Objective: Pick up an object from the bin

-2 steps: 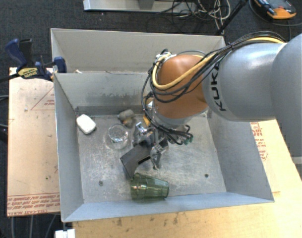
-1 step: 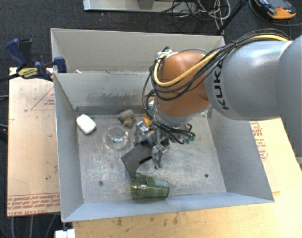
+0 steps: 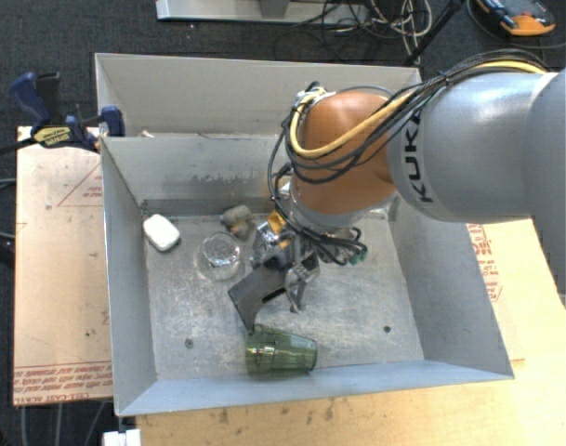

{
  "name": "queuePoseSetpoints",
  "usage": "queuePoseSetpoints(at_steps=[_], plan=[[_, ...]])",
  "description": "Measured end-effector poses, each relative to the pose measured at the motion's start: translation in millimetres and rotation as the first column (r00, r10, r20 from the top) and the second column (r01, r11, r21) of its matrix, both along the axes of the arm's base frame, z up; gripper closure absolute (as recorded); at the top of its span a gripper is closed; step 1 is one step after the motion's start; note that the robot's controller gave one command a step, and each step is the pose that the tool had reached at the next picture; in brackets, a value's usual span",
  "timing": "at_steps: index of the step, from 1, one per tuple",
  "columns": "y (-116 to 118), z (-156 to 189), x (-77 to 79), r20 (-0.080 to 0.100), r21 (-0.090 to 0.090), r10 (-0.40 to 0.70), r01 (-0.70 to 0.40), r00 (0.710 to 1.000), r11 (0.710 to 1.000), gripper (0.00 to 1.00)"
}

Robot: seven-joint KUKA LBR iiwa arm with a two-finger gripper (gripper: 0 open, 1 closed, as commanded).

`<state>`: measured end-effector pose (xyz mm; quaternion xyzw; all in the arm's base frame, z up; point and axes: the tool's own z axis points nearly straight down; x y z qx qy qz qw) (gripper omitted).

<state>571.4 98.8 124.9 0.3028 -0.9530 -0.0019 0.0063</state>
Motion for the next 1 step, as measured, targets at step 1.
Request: queuePoseSetpoints(at_steps=[1], plan=[[0.0,0.0,0.0,0.000,0.000,0.000,0.000,1.000,1.000,1.00]])
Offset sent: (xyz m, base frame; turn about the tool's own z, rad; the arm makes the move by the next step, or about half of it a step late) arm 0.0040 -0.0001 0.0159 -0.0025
